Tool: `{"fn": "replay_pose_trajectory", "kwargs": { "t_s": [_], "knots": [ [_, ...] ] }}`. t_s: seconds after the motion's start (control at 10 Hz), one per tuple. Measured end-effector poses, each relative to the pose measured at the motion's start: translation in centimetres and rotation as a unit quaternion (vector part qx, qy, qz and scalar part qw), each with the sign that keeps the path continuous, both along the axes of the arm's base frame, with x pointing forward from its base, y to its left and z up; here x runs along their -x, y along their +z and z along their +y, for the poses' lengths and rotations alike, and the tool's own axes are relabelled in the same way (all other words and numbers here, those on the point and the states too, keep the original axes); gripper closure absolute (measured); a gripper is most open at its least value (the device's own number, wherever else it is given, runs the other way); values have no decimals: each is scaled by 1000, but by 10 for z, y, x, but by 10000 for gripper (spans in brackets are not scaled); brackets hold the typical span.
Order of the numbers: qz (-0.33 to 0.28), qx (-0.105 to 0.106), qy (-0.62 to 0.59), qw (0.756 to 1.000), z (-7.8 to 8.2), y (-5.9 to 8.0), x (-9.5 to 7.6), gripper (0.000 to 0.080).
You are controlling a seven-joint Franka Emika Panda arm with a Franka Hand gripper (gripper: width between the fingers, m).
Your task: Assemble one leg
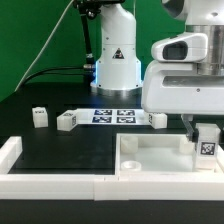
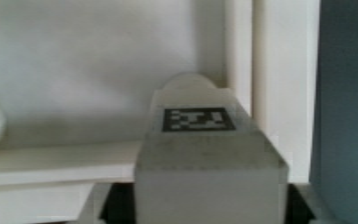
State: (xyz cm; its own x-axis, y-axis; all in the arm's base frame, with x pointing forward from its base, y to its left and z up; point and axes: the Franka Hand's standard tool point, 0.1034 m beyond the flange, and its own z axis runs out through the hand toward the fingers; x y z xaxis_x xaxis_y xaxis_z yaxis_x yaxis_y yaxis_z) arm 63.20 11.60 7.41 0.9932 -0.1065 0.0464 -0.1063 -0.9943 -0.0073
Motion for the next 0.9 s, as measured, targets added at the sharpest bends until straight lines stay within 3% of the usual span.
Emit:
{"fn": "replay_pose_trajectory", "kwargs": {
  "t_s": [0.2, 0.5, 0.6, 0.8, 0.9],
  "knots": [
    [-1, -2, -19, 1000, 0, 0, 0, 508],
    [-12, -30, -249, 968, 0, -2, 4, 508],
    [-9, -47, -335, 941, -2, -3, 3, 508],
    [-2, -57, -453, 889, -3, -3, 4, 508],
    [4, -61, -523, 850, -4, -4, 5, 507]
  ]
}}
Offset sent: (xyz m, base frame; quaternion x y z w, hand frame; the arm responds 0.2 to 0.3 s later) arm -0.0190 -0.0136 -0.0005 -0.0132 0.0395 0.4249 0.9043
